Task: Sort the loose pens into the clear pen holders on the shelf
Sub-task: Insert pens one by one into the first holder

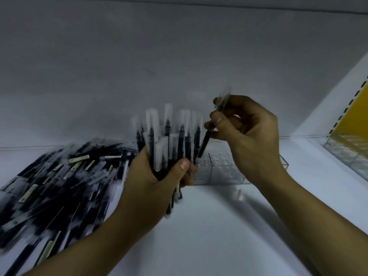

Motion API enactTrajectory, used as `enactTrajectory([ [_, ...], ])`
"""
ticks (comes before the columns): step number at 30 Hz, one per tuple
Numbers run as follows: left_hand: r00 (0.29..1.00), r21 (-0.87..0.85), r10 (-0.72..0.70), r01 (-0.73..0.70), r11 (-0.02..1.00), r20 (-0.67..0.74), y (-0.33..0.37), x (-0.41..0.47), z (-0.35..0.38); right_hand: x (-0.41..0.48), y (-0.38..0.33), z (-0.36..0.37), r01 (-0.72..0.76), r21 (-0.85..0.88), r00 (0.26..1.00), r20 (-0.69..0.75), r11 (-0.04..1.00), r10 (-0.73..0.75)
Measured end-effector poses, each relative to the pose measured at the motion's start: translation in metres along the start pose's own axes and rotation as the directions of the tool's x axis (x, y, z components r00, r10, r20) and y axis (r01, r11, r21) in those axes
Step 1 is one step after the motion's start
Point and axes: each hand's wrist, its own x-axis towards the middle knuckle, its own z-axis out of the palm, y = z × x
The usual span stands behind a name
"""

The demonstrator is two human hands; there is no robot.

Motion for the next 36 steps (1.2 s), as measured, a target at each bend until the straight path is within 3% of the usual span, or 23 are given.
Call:
enactTrajectory([
  [4, 0.999, -0.028, 0.002, -0.003, 1.0, -0.035, 0.001, 0.002, -0.003, -0.004, 0.004, 0.002, 0.079, -0.157, 0.996, 0.043, 0.984, -0.073],
  [12, 0.996, -0.049, -0.025, 0.021, 0.999, -0.088, -0.003, 0.008, -0.009, -0.004, 0.011, 0.001, 0.109, -0.387, 0.993, 0.087, 0.916, -0.081],
  [17, 0.999, -0.049, -0.022, 0.02, 0.999, -0.043, -0.007, 0.006, -0.006, -0.005, 0.012, 0.0, 0.182, -0.459, 0.975, 0.199, 0.869, -0.099],
  [22, 0.999, -0.066, -0.019, 0.017, 0.998, -0.039, -0.004, 0.006, -0.005, -0.005, 0.012, 0.001, 0.155, -0.48, 0.972, 0.232, 0.863, -0.045],
  [26, 1.0, -0.068, -0.03, 0.029, 0.997, -0.006, -0.001, 0.006, -0.005, -0.008, 0.012, 0.0, 0.206, -0.506, 0.969, 0.223, 0.838, -0.104],
  [28, 1.0, -0.046, -0.02, 0.021, 0.999, 0.01, 0.0, 0.007, -0.006, -0.009, 0.009, 0.002, 0.237, -0.457, 0.969, 0.175, 0.858, -0.175],
  [31, 0.998, -0.062, -0.019, 0.022, 0.998, 0.055, 0.002, 0.005, -0.006, -0.011, -0.002, 0.005, 0.135, -0.149, 0.988, 0.101, 0.98, -0.12],
  [33, 0.996, -0.067, -0.02, 0.025, 0.997, 0.087, 0.003, 0.003, -0.006, -0.013, -0.005, 0.005, 0.084, -0.042, 0.988, 0.131, 0.996, -0.078],
  [36, 0.99, -0.072, 0.023, -0.013, 0.997, 0.139, 0.0, 0.004, -0.006, -0.015, -0.002, 0.005, 0.094, -0.02, 0.97, 0.227, 0.995, -0.087],
])
